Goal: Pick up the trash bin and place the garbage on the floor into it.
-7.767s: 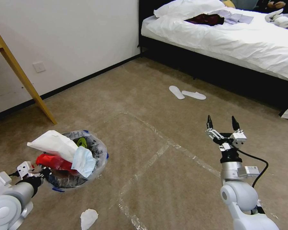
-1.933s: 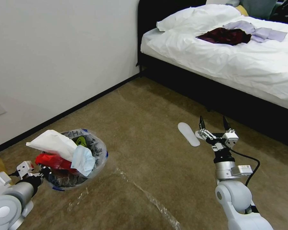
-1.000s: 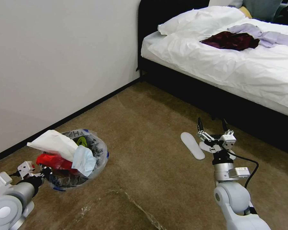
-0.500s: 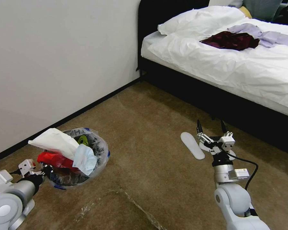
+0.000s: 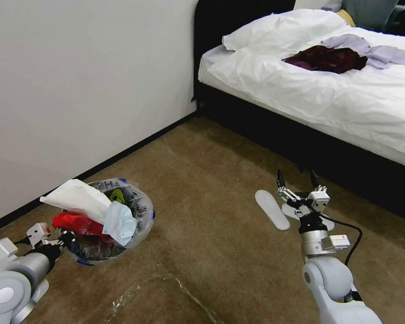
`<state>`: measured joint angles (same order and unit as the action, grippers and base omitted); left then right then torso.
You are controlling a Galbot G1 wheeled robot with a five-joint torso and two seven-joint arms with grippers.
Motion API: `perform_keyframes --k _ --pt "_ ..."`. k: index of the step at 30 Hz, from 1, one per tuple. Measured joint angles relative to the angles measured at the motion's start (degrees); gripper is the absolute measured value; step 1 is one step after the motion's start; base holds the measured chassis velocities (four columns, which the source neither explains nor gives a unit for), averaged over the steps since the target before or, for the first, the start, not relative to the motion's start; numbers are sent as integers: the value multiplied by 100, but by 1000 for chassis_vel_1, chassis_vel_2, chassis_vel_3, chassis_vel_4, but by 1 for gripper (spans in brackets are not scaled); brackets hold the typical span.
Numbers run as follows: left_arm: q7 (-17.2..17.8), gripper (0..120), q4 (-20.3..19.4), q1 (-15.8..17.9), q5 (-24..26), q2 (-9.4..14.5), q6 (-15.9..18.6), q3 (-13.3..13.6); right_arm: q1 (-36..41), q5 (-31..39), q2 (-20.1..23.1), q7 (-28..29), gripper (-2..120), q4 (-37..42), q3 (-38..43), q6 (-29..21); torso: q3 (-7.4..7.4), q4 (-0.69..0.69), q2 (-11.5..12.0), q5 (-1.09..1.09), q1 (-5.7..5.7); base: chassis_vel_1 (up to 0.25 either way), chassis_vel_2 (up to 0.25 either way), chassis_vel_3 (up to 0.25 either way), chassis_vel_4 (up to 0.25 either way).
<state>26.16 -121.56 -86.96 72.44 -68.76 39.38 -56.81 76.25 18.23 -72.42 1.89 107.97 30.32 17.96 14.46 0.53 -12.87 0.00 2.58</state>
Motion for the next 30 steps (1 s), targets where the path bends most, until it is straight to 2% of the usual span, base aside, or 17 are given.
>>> perform_keyframes --k 9,30 --pt "-2 0 -24 12 -11 -73 4 42 143 -122 -19 163 100 98 75 -115 -2 0 0 0 -1 -21 10 20 -19" --pt "-56 0 -89 7 -120 -197 7 76 389 -355 -147 164 100 223 302 -2 -2 0 0 0 -1 0 0 0 0"
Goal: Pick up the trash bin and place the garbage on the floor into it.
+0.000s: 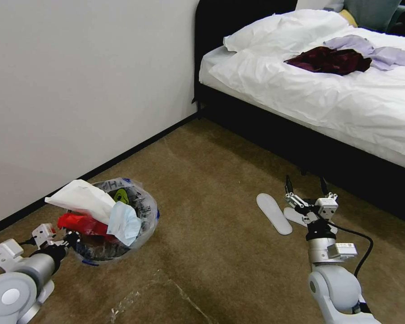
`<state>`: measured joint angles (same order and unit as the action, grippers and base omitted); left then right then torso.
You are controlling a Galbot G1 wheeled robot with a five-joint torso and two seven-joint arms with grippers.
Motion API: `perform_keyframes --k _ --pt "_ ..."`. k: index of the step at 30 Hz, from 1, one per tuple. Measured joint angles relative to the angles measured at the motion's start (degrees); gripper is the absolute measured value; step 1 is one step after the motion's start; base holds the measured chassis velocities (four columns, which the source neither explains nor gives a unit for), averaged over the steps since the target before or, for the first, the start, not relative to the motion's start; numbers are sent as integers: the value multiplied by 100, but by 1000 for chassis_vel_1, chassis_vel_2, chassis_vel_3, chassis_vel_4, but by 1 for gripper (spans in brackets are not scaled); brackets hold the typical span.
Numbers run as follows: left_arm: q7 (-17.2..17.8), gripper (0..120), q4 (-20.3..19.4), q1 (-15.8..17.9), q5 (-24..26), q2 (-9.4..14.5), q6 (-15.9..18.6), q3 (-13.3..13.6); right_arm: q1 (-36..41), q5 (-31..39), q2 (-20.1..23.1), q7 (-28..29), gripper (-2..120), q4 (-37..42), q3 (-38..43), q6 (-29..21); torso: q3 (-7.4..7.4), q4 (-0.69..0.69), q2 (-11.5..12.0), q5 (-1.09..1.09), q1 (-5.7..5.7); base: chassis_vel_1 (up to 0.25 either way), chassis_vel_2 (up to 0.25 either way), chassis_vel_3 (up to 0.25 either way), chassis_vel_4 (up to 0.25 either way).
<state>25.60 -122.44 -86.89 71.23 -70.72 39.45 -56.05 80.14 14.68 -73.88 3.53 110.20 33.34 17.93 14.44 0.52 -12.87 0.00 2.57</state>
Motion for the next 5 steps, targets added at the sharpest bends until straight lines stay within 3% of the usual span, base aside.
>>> perform_keyframes --k 5 --pt "0 0 -6 0 -2 -6 0 -6 -27 3 -6 -1 100 -16 -5 1 0 1 0 0 0 0 0 0 0"
